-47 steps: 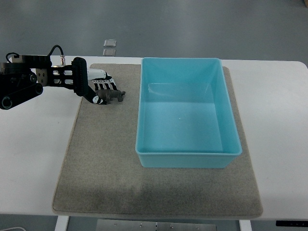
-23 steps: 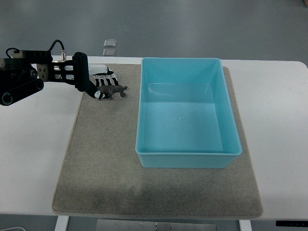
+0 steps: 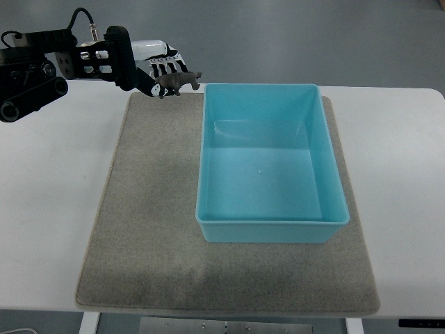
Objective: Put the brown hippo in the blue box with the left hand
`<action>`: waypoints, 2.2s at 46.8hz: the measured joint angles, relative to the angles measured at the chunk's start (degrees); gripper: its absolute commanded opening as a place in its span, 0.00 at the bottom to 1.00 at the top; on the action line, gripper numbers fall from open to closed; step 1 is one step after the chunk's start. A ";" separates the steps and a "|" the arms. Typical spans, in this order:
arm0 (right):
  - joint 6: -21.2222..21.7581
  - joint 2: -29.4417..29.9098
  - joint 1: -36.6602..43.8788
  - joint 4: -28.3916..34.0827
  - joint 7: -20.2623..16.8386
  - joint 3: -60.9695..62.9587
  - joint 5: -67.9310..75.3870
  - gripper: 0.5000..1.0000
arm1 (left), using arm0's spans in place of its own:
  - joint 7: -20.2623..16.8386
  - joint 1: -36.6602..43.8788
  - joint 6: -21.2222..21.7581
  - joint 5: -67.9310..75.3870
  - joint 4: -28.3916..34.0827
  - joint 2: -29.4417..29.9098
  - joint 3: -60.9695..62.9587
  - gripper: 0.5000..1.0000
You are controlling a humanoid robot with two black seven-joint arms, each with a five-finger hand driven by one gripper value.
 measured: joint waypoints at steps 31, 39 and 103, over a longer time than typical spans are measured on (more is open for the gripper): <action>-0.01 0.00 0.00 0.00 0.01 0.00 0.00 0.87 | 0.00 0.94 0.11 -0.67 -9.56 -7.30 -6.42 0.00; 0.00 0.00 0.00 0.00 0.01 0.00 0.00 0.87 | 0.00 3.62 0.11 -0.60 -8.85 -11.35 -6.70 0.00; -0.01 0.00 0.00 0.00 0.01 0.00 0.00 0.87 | 0.10 6.45 4.12 -2.14 4.93 -14.21 -12.47 0.98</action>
